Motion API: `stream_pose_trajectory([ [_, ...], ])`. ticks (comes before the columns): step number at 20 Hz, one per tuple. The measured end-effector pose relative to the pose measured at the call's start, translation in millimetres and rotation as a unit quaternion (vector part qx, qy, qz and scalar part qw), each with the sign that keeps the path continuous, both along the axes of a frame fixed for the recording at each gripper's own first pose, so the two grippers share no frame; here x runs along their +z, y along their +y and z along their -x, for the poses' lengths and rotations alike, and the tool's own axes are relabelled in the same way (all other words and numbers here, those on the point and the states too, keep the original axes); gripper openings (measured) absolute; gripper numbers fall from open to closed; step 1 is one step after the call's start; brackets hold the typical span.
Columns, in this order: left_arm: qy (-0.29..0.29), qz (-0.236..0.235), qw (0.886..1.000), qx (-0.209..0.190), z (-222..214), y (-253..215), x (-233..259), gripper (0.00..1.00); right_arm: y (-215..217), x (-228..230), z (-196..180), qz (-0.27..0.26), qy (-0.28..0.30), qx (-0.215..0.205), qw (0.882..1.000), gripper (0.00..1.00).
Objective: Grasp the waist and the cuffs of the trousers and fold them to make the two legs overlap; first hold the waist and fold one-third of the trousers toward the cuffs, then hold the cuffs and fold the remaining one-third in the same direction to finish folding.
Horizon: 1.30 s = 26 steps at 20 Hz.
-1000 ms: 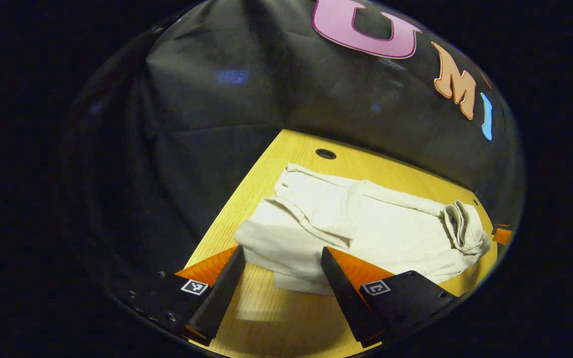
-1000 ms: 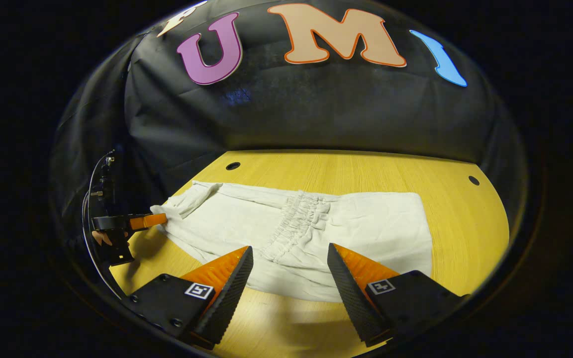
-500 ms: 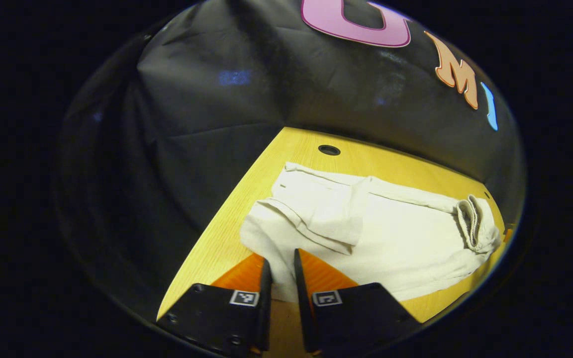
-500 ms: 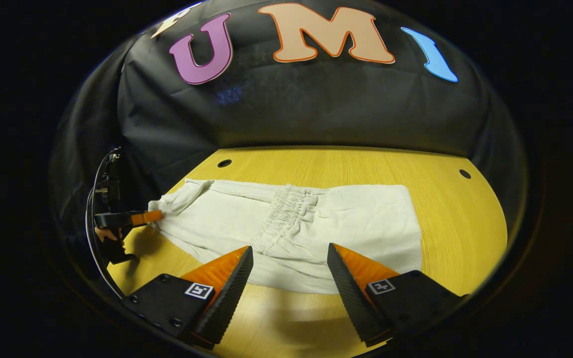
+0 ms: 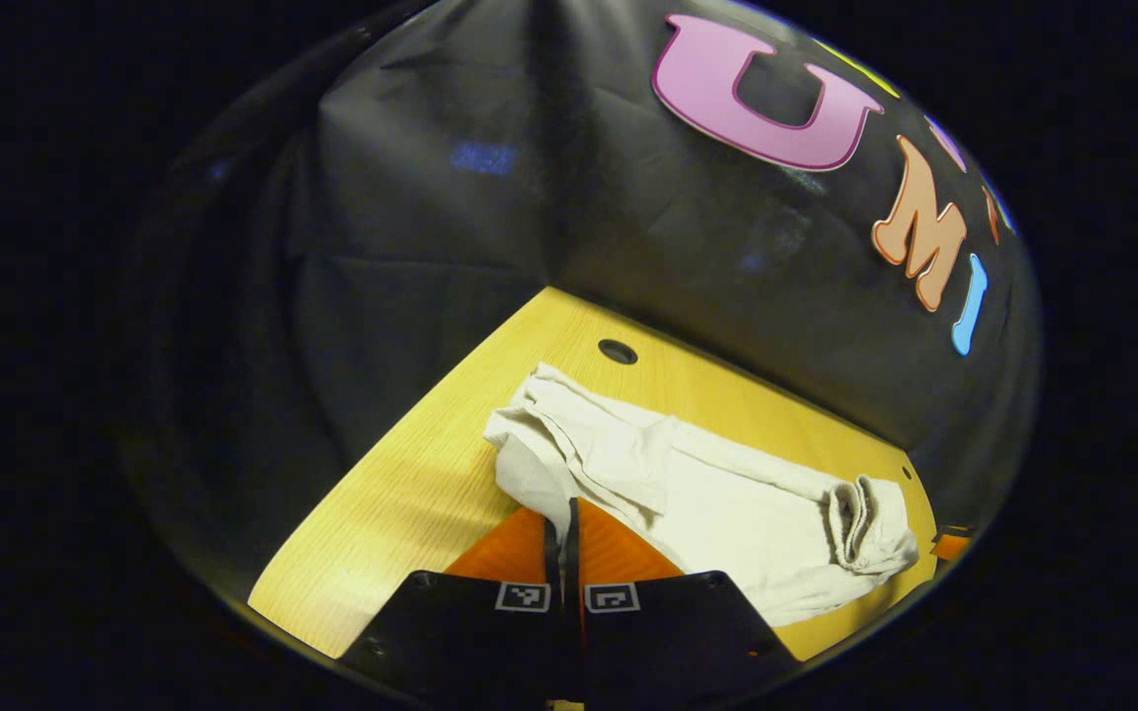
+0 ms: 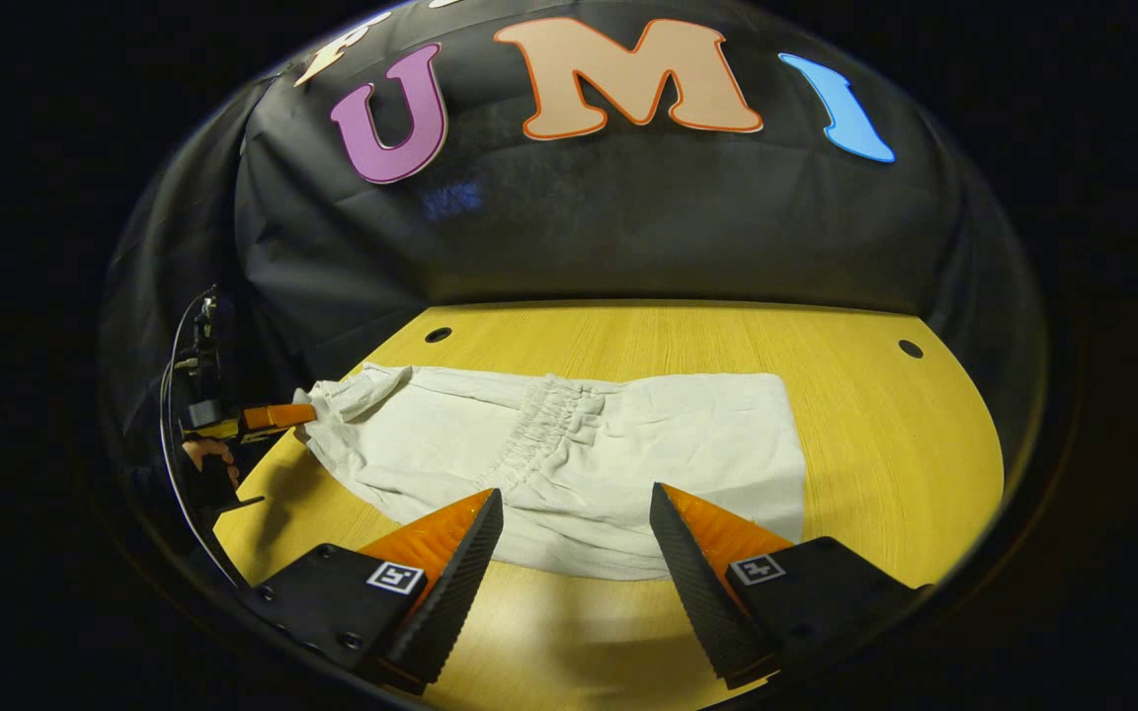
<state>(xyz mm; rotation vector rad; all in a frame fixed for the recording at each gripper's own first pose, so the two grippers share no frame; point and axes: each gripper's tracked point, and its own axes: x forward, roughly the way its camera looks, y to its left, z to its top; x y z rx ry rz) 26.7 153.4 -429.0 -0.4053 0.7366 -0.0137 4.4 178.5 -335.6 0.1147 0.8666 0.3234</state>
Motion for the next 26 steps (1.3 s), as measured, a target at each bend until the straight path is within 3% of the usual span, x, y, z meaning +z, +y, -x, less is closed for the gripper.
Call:
stream_pose_trajectory([
  [6, -0.041, 0.017, 0.999, -0.001, -14.5, -34.8, 49.9, 0.0, -38.4, 10.8, -1.3, -0.014, -0.011, -0.015, 1.0, 0.96],
  [8, -0.049, 0.02, 0.999, -0.007, -18.2, -50.3, 60.1, 0.0, -51.2, 12.1, -1.6, -0.016, -0.01, -0.021, 1.0, 0.92],
  [9, -0.056, 0.021, 0.998, -0.015, -22.5, -62.9, 69.8, 0.0, -58.6, 13.6, -1.5, -0.019, -0.009, -0.025, 0.999, 0.96],
  [21, -0.1, 0.037, 0.991, -0.086, -49.9, -209.6, 136.0, 0.0, -154.0, 30.1, 8.2, -0.031, -0.02, -0.078, 0.996, 0.96],
  [26, -0.117, 0.039, 0.983, -0.135, -57.5, -279.9, 156.9, 0.0, -189.0, 28.5, 23.8, -0.036, -0.018, -0.094, 0.995, 0.96],
])
